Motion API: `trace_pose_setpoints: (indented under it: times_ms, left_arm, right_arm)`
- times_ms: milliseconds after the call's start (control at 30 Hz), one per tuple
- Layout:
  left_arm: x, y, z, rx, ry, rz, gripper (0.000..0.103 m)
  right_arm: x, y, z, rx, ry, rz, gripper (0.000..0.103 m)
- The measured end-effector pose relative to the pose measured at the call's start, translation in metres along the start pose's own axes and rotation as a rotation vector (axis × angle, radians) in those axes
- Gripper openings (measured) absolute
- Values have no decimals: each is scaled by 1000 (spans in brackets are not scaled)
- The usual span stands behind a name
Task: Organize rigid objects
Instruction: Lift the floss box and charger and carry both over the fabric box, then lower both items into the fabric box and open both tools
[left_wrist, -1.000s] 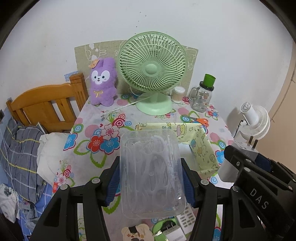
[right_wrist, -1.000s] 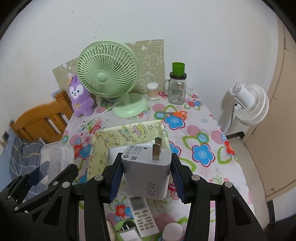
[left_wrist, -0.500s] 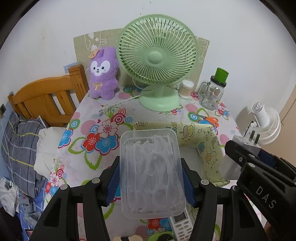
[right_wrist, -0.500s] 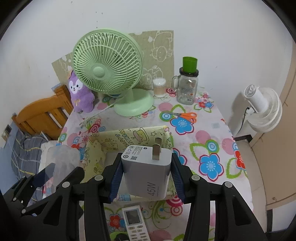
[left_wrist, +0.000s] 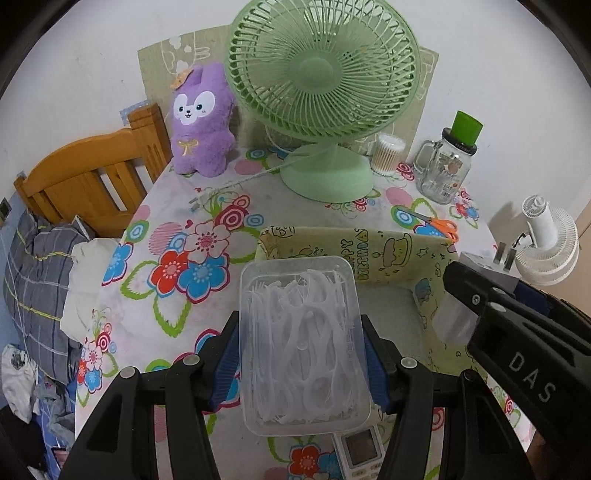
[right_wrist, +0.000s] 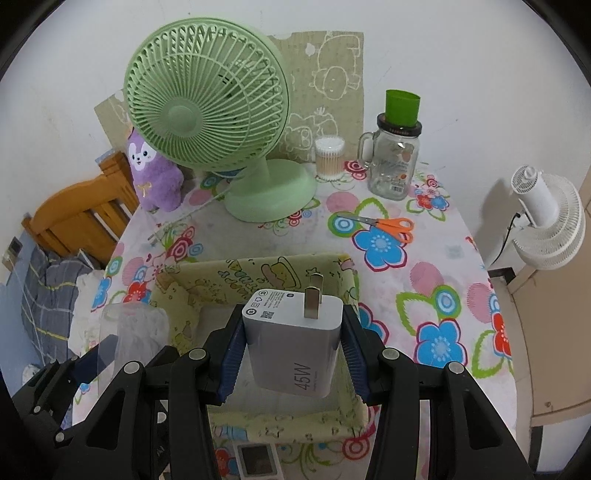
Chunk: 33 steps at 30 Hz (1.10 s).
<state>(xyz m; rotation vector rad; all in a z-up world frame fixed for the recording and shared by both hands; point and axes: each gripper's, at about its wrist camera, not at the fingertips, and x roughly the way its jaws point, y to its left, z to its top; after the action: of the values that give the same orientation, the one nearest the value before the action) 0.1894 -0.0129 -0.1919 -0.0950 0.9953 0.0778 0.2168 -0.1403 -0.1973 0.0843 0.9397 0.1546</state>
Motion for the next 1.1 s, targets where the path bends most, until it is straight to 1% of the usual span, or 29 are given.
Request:
trace_pose_setpoints:
  times_ms: [333,567,767,900,1100]
  left_arm:
    - [24,-7,5,8,35,6,61]
    - [42,-9,5,0,66,16,61]
    - [47,-13,8,-6,65,14,61]
    - [54,-14,7,-9,91,8,62]
    - [57,-14,5,-7,102,16,62]
  right_arm:
    - [25,-3,9,-4,24,-4,52]
    - [44,-5,9,2,60,-4,52]
    - [60,-5,7,6,87,-11,52]
    - [66,-4,9,-8,82,-19,52]
    - [75,-1,10,-17,97,-10,53]
